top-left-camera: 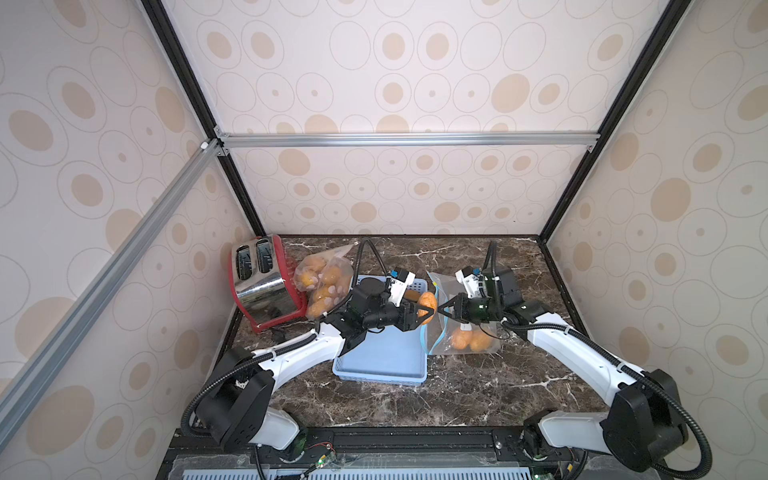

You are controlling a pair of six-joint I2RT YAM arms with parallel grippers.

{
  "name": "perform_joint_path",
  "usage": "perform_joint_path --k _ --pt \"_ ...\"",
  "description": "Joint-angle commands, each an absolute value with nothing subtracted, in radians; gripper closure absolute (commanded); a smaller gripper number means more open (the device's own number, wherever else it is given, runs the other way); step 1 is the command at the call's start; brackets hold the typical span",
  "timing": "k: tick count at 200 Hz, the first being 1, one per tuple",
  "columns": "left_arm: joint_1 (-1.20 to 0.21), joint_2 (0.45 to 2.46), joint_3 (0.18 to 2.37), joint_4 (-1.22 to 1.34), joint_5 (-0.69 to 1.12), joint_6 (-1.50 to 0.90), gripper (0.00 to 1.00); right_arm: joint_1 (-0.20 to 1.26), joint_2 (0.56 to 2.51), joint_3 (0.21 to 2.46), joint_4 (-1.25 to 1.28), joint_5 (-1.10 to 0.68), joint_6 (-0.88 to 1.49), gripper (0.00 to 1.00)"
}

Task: Put the potatoes into a zipper bag and zip it
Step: Place the potato into the zipper food storage bag.

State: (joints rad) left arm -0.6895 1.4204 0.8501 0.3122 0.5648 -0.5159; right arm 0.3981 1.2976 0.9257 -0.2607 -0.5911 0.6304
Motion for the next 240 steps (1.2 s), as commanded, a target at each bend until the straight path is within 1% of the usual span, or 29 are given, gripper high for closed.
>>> perform_joint_path --k 1,35,75,118,154,240 --pt "-0.694 1.369 0.879 0.291 0.565 -0.504 0.54 0.404 1.303 0.956 -0.230 -0.699 0.685 1.00" --pt "-0.704 1.381 0.876 0.287 0.583 -0.496 0.54 0.410 1.334 0.962 -0.201 -0.732 0.713 1.00" --pt "-0.705 1.442 0.875 0.247 0.579 -0.490 0.54 0.416 1.339 0.965 -0.197 -0.738 0.716 1.00" --pt "-0.709 1.504 0.863 0.164 0.532 -0.445 0.54 0.417 1.333 0.950 -0.192 -0.729 0.713 1.00" --pt "-0.713 1.553 0.852 0.160 0.519 -0.455 0.53 0.417 1.333 0.944 -0.181 -0.731 0.720 1.00" --pt "-0.753 1.547 0.909 0.173 0.569 -0.463 0.49 0.423 1.341 0.951 -0.178 -0.732 0.727 1.00"
